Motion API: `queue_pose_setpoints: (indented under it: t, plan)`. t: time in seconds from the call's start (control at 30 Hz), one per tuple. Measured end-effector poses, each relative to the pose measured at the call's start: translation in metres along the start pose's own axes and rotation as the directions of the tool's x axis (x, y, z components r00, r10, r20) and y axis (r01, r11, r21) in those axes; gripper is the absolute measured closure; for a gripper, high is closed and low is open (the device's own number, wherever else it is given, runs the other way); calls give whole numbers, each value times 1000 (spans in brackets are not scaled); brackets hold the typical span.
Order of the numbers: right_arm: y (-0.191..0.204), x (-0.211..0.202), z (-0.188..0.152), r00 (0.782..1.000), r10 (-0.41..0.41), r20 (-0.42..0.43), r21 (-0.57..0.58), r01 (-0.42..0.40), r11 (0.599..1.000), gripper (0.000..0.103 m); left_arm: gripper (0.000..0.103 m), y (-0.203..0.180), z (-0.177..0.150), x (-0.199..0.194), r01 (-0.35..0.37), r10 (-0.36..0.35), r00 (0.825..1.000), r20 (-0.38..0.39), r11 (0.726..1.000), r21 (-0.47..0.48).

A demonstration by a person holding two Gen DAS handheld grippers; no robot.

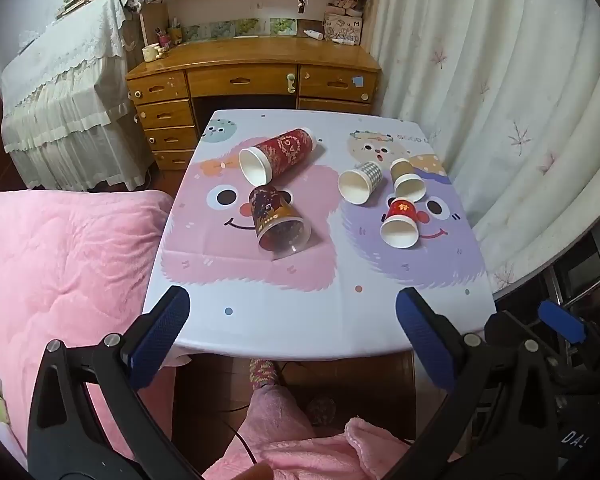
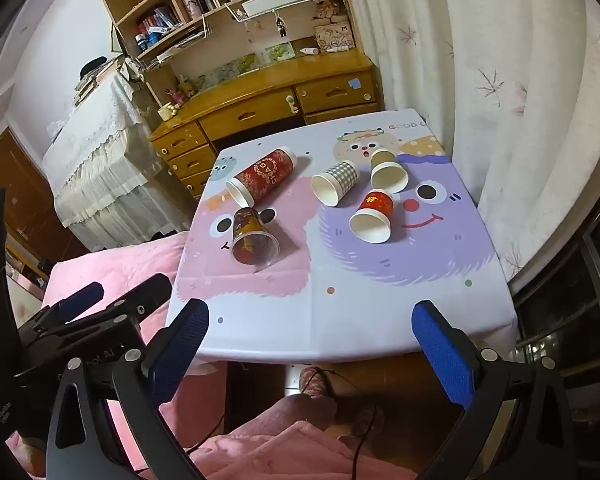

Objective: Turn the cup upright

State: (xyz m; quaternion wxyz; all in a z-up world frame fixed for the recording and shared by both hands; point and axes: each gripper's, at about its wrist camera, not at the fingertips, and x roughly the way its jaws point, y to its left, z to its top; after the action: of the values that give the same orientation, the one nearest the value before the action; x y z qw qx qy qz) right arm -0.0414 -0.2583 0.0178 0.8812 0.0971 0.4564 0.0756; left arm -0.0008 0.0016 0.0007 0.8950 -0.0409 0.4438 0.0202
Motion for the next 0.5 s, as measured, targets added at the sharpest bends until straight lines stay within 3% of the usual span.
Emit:
queue_pose_setpoints:
  t: [0.07,0.5]
  plan:
    - [1,1,1,1000,-1,-31,4,1,1000,0,1,0,0,0,-4,4,1000,3,1000,-1]
    - [2,6,6,999,31,-17,10,-31,999,0,1,-6,6,-7,-9,9,1000,26,1000,3]
